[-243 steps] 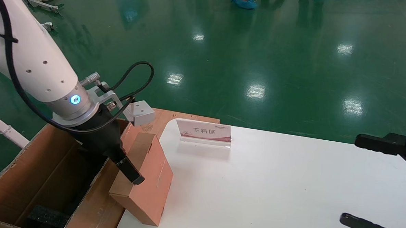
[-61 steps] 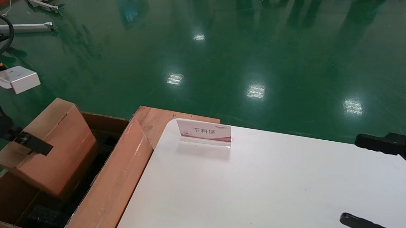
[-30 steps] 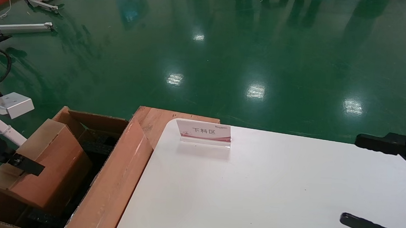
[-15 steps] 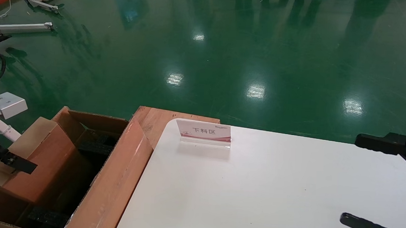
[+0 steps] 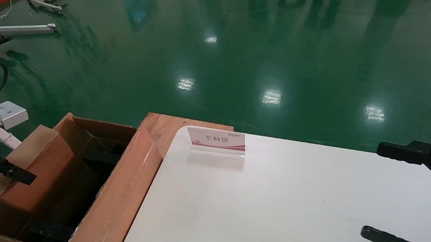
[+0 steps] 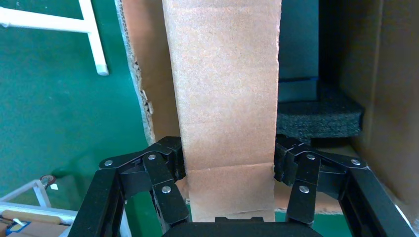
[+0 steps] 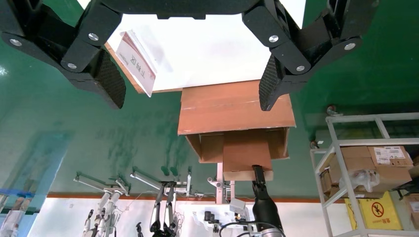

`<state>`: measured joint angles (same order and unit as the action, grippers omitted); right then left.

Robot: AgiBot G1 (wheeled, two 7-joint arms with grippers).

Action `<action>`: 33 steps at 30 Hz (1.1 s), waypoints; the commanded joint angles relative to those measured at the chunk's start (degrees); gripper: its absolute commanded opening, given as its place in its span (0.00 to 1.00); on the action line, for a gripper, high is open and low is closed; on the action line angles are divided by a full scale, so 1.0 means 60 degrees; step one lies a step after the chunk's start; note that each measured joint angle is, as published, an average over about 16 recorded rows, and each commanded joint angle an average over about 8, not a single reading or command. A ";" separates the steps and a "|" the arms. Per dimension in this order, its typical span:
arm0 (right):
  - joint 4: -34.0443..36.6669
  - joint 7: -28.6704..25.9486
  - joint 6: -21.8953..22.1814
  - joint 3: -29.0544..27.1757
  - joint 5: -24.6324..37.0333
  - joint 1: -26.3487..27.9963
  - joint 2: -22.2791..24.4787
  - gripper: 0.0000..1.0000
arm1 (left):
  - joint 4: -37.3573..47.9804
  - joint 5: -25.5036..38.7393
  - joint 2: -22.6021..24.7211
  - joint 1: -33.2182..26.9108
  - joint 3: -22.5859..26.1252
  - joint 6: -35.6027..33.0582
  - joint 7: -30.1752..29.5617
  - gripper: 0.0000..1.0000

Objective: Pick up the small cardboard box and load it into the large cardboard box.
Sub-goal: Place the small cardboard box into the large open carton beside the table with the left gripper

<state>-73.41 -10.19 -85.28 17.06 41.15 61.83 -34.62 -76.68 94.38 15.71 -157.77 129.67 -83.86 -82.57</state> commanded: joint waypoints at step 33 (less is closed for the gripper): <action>0.0000 0.0008 0.0007 0.0017 -0.0011 0.0004 0.0007 1.00 | 0.0556 0.0331 0.0167 0.1575 0.0465 0.1718 -0.0338 0.00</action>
<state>-73.41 -10.14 -85.24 17.16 41.08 61.85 -34.58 -73.30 96.47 16.70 -148.39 132.45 -73.60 -84.57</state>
